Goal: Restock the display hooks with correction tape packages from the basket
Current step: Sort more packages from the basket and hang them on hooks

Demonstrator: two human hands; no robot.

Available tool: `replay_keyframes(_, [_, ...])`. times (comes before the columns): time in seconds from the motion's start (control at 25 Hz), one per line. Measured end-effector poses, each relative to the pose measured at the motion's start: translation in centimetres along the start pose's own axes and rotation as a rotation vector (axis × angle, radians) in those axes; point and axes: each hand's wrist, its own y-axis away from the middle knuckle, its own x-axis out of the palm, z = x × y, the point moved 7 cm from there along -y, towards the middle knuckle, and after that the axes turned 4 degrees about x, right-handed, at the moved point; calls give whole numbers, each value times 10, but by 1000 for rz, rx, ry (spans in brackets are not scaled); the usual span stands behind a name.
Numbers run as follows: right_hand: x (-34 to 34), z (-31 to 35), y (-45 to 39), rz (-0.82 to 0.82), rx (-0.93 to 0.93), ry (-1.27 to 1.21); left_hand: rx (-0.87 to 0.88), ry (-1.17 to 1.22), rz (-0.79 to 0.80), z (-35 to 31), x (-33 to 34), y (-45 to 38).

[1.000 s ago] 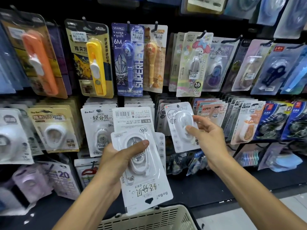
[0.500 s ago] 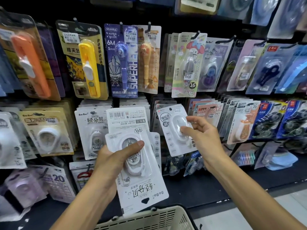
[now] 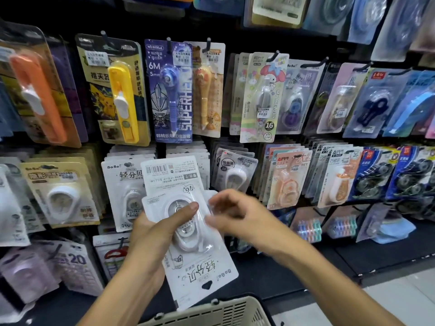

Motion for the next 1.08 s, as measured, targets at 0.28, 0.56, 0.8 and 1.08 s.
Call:
replay_keyframes(0.28, [7, -10, -1, -82, 35, -336, -15, 51, 13, -4, 1, 2])
replay_keyframes(0.56, [23, -16, 6, 90, 197, -234, -120, 206, -115, -2, -11, 2])
replay_keyframes(0.8, [36, -22, 13, 28, 219, -466, -88, 278, -145, -9, -10, 3])
replay_keyframes(1.08, [16, -13, 5, -30, 81, -690, 71, 331, -126, -31, -14, 2])
